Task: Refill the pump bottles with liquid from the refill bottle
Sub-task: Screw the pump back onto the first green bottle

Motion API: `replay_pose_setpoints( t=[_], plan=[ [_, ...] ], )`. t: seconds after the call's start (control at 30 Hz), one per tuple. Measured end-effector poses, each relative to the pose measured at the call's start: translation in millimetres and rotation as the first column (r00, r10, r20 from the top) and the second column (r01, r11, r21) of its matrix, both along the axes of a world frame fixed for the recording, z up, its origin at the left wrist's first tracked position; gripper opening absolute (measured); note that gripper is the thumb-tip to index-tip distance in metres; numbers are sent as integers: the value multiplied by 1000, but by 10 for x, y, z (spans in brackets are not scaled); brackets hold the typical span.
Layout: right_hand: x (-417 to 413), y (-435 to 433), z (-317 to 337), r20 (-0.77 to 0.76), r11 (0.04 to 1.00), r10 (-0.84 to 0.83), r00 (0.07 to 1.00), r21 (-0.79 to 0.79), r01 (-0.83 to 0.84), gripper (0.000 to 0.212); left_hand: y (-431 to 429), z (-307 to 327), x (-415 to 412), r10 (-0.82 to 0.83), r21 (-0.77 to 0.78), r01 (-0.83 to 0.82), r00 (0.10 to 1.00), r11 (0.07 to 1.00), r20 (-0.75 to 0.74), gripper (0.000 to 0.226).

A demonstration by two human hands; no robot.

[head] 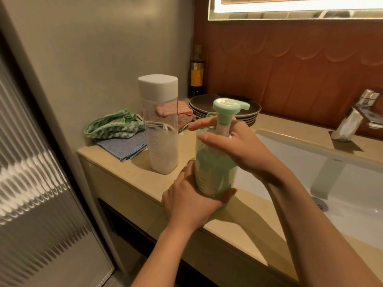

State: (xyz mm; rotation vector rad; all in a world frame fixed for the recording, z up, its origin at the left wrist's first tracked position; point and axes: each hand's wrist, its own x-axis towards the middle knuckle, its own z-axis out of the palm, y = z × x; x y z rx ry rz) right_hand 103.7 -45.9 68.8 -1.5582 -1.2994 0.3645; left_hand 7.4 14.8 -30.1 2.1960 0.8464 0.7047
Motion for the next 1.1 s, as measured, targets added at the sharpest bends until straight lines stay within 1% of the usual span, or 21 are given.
replay_pose_setpoints(
  t=[0.13, 0.27, 0.33, 0.43, 0.5, 0.57, 0.63, 0.67, 0.73, 0.8, 0.9, 0.93, 0.97, 1.03, 1.07, 1.1],
  plan=[
    [24, -72, 11, -1, 999, 17, 1000, -44, -17, 26, 12, -9, 1, -19, -17, 19, 1000, 1000, -9, 107],
    [73, -186, 5, -67, 993, 99, 993, -51, -103, 36, 2, 16, -16, -39, -13, 39, 999, 999, 19, 92],
    [93, -210, -11, -69, 993, 89, 994, -65, -94, 37, -3, 34, -21, -41, -15, 41, 999, 999, 32, 86],
    [83, -187, -31, 15, 999, -18, 1000, -29, 19, 35, -10, 42, -20, -32, -5, 32, 999, 999, 40, 84],
    [64, -173, -8, 57, 996, -93, 994, 7, 93, 38, -11, 41, -17, -28, 0, 28, 999, 1000, 39, 89],
    [60, -140, 29, 104, 985, -172, 980, -11, 174, 45, -3, 32, -14, -25, 8, 24, 999, 1000, 49, 93],
    [35, -93, 66, 196, 961, -264, 944, -32, 276, 54, 6, 25, -15, -21, 12, 21, 999, 1000, 46, 88],
    [15, -62, 77, 238, 949, -299, 924, -24, 313, 51, 9, 18, -14, -20, 8, 20, 999, 1000, 40, 86],
    [-30, 1, 82, 294, 929, -351, 889, -6, 369, 38, 8, 13, -13, -18, 8, 17, 999, 1000, 44, 86],
    [-62, 41, 58, 306, 925, -352, 885, -34, 380, 37, 10, 13, -17, -20, 21, 19, 998, 1000, 61, 89],
    [-55, 19, 27, 327, 942, -285, 901, -75, 326, 55, 11, 15, -15, -31, 34, 28, 997, 999, 72, 85],
    [-37, -6, 23, 334, 949, -251, 908, -101, 300, 57, 16, 11, -16, -34, 44, 31, 996, 999, 77, 85],
    [-28, -41, 23, 301, 961, -196, 933, -132, 245, 53, 17, 6, -16, -39, 55, 35, 996, 998, 80, 84],
    [-6, -107, 15, 149, 986, -46, 988, -149, 68, 31, 17, 5, -15, -41, 61, 36, 995, 998, 86, 84],
    [9, -143, 15, 70, 991, 18, 997, -137, -8, 28, 19, 6, -14, -42, 47, 38, 996, 998, 83, 83],
    [33, -174, 15, 11, 989, 61, 998, -132, -59, 32, 21, 8, -12, -47, 28, 44, 996, 999, 81, 81]
  ],
)
